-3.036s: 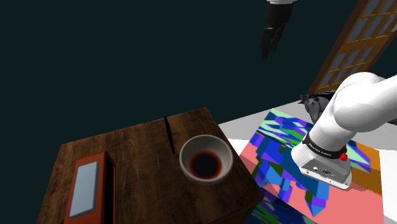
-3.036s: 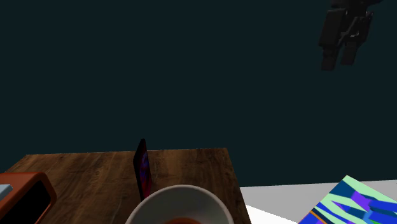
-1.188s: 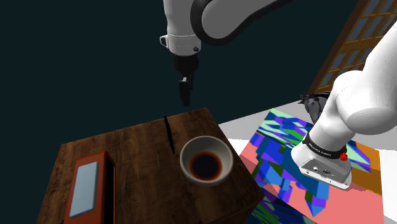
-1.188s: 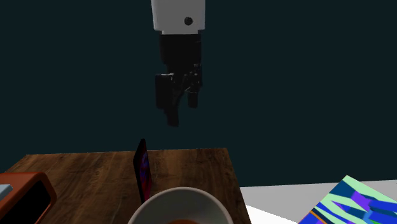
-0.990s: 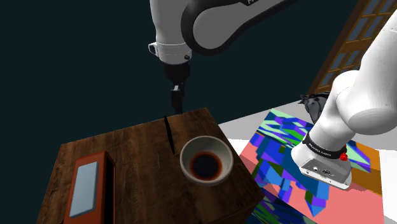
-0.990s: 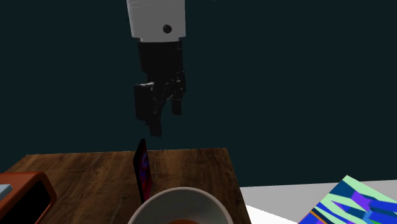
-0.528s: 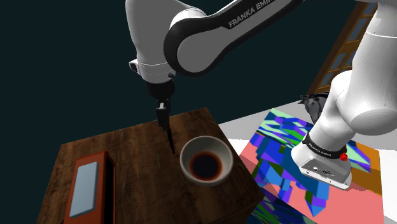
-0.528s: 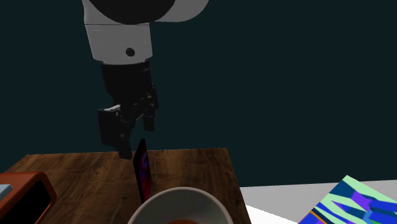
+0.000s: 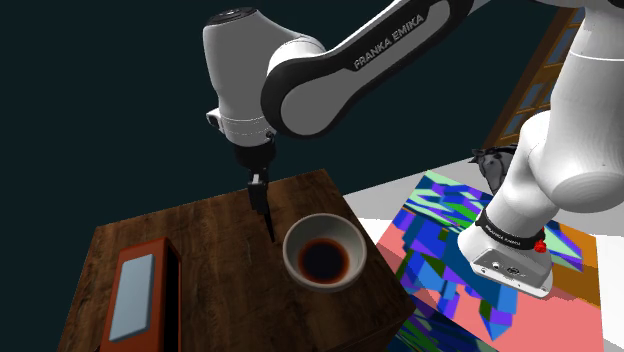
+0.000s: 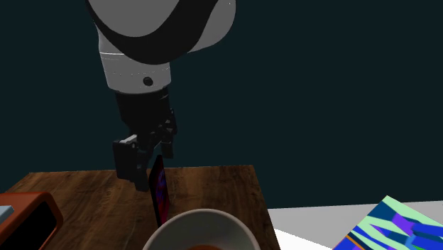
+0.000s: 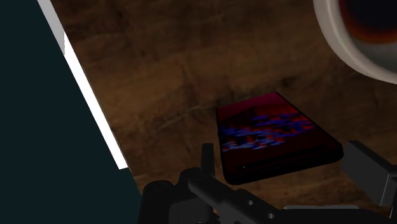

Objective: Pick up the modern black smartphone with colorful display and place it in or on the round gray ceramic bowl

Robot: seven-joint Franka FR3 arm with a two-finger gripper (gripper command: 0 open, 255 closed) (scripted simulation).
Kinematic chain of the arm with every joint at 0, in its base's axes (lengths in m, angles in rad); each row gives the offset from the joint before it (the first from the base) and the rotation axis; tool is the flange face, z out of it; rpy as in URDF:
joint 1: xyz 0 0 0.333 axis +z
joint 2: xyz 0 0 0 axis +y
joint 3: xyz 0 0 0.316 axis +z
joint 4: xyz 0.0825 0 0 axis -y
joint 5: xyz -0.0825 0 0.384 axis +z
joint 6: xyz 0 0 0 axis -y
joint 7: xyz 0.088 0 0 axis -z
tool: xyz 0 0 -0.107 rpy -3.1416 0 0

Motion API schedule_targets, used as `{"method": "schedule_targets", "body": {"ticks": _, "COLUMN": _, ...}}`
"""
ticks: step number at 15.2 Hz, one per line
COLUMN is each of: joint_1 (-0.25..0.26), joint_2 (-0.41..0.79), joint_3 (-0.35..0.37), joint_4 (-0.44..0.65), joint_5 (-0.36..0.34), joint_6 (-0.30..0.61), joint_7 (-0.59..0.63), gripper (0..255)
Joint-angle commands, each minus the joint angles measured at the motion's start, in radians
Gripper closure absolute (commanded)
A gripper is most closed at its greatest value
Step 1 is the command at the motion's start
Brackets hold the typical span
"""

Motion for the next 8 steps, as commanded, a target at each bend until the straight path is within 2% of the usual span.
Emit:
{"method": "schedule_targets", "body": {"ticks": 1, "joint_1": 0.000, "joint_2": 0.000, "joint_3": 0.000, "joint_4": -0.001, "joint_5": 0.000, "joint_6": 0.001, "joint_7": 0.000, "gripper": 0}}
{"method": "schedule_targets", "body": {"ticks": 5, "joint_1": 0.000, "joint_2": 0.000, "joint_3": 0.000, "joint_4": -0.001, "joint_5": 0.000, "joint_6": 0.001, "joint_7": 0.000, "gripper": 0}}
{"method": "schedule_targets", "body": {"ticks": 6, "joint_1": 0.000, "joint_2": 0.000, "joint_3": 0.000, "joint_4": -0.001, "joint_5": 0.000, "joint_6": 0.001, "joint_7": 0.000, "gripper": 255}}
{"method": "schedule_targets", "body": {"ticks": 8, "joint_1": 0.000, "joint_2": 0.001, "joint_3": 0.000, "joint_4": 0.000, "joint_5": 0.000, "joint_6": 0.001, "joint_7": 0.000, "gripper": 255}}
